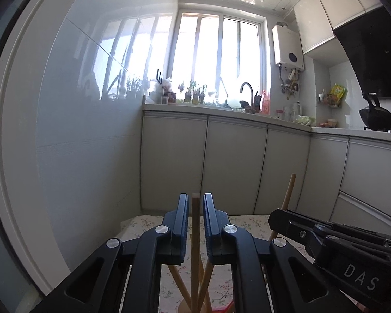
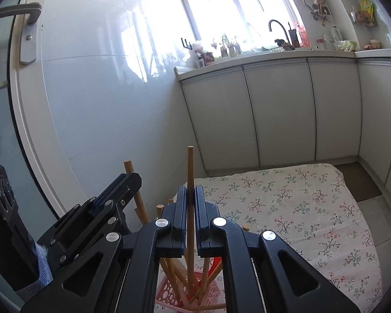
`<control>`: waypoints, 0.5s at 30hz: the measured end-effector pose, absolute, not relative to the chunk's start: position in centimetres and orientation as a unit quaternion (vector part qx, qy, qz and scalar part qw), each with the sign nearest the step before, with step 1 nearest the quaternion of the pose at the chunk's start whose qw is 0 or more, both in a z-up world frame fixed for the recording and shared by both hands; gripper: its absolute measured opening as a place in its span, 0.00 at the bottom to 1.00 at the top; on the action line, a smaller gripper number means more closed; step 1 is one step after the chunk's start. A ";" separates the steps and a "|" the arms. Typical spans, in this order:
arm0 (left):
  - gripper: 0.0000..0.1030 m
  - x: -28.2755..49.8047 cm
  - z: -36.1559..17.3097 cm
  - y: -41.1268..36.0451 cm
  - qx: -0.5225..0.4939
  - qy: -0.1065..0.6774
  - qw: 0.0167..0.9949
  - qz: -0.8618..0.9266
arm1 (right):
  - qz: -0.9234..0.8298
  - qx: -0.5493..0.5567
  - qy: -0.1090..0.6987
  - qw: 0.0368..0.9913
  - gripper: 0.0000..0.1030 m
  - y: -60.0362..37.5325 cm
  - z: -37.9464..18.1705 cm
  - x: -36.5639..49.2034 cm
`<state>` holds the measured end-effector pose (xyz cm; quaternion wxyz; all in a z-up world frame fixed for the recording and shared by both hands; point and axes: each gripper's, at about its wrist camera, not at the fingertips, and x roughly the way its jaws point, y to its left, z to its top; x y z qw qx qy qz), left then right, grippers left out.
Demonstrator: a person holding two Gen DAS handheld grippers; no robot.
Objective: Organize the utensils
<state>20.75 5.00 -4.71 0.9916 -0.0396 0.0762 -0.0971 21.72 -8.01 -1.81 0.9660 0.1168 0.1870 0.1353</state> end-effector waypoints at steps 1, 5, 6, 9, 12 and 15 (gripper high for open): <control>0.30 20.8 -4.6 5.2 -0.046 0.080 0.991 -0.095 | 0.134 0.120 0.187 0.966 0.07 -8.2 -1.8 21.7; 0.46 20.9 -4.3 6.0 -0.075 0.098 0.988 -0.090 | 0.138 0.142 0.186 0.962 0.08 -9.2 -1.2 21.6; 0.50 20.9 -4.2 6.2 -0.080 0.107 0.987 -0.090 | 0.138 0.147 0.185 0.962 0.09 -9.5 -1.0 21.4; 0.60 20.6 -3.9 6.4 -0.087 0.130 0.984 -0.084 | 0.136 0.158 0.188 0.960 0.15 -10.3 -0.3 20.8; 0.69 19.8 -3.4 6.3 -0.086 0.155 0.981 -0.083 | 0.127 0.162 0.190 0.960 0.28 -11.3 0.4 19.5; 0.79 18.1 -2.8 5.9 -0.081 0.177 0.977 -0.081 | 0.107 0.156 0.198 0.962 0.40 -12.7 1.4 17.7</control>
